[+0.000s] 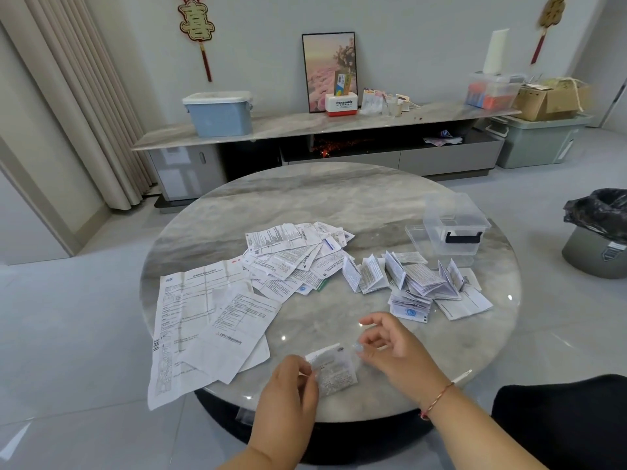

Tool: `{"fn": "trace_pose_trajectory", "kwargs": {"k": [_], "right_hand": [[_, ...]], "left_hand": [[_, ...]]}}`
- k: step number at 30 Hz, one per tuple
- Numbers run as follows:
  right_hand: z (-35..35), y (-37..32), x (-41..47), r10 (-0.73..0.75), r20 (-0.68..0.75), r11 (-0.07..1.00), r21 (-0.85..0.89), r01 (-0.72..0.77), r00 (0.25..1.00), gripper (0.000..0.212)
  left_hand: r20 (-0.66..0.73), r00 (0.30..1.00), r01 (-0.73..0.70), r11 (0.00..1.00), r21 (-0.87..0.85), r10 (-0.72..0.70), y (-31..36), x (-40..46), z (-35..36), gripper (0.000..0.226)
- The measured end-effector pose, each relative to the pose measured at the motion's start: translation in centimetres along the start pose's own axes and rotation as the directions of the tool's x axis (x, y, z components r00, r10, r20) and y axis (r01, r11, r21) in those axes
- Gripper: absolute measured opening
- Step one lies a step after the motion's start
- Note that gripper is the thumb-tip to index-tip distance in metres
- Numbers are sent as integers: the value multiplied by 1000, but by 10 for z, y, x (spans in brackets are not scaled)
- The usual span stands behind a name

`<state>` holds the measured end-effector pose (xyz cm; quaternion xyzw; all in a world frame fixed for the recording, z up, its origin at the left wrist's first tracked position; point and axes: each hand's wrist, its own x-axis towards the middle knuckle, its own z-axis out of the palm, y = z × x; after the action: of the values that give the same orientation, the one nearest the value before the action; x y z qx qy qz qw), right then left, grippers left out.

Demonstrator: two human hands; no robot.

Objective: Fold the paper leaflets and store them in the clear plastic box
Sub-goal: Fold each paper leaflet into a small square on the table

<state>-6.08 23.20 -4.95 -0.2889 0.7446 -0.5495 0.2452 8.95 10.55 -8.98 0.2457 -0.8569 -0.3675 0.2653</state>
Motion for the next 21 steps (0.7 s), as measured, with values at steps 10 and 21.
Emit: {"fn": "trace_pose_trajectory", "kwargs": {"k": [10,21], "right_hand": [[25,21,-7,-401,123,704,-592,392,908,43],[22,26,-12,-309,270,684,-604,410,912,60]], "left_hand": [[20,995,96,994,48,-97,13,18,5,26],[340,767,-636,711,300,543,-25,5,-13,52]]}}
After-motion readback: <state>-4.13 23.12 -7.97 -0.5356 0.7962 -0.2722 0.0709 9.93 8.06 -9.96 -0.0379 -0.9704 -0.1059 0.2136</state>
